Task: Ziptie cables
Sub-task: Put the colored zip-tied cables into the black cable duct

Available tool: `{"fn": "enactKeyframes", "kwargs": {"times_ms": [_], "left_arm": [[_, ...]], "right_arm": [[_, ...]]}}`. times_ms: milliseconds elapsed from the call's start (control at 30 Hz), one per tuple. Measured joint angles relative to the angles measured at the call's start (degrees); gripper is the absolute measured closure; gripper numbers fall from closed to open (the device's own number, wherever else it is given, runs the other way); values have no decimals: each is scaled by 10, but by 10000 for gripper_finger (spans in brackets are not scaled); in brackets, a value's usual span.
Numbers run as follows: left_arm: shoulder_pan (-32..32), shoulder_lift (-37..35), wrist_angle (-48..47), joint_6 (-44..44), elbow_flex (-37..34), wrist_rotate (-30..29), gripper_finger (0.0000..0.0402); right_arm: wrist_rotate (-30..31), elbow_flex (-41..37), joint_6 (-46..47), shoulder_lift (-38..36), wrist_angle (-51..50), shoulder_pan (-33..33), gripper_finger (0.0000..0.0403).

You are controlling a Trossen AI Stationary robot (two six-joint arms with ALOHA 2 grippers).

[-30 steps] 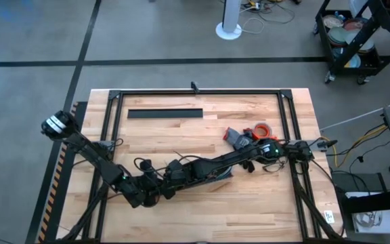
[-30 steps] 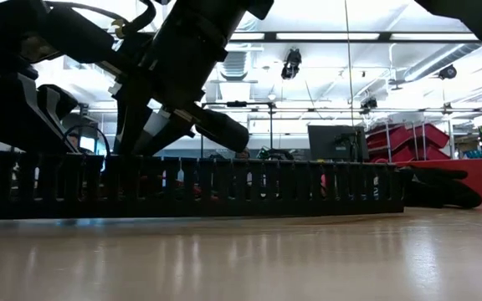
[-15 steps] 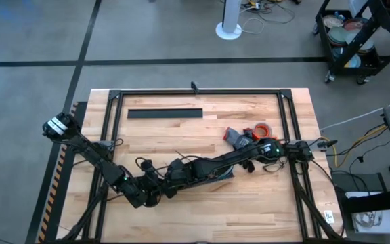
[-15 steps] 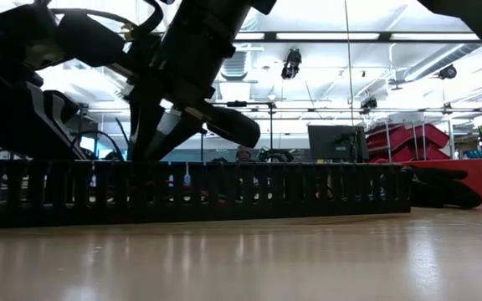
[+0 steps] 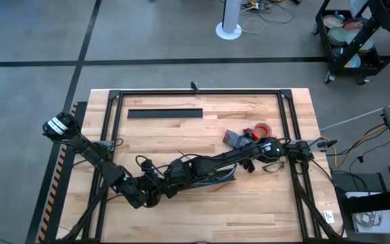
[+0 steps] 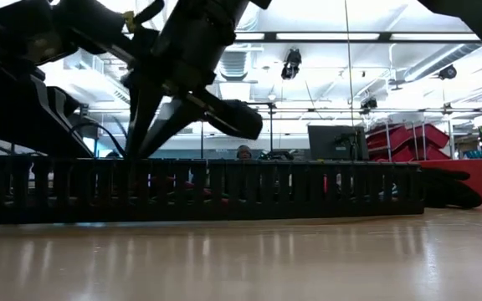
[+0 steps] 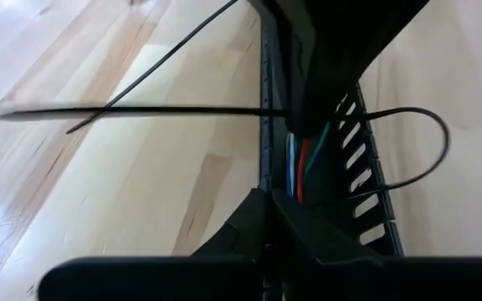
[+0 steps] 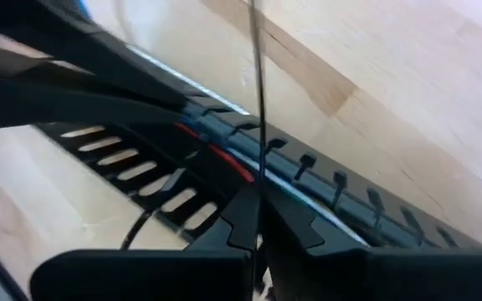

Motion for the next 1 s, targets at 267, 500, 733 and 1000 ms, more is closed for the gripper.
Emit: {"fn": "enactKeyframes", "kwargs": {"times_ms": [267,500,733,1000], "left_arm": [[0,0,4,0,0,-1,400],[0,0,7,5,0,-2,400],[0,0,20,21,0,-6,400],[-2,0,23,30,0,-12,400]], "right_arm": [[-6,-1,0,0,1,-6,403],[-9,-1,-2,10,7,-9,403],[-8,0,-1,10,10,-12,403],[17,2,-9,10,10,-12,403]]}}
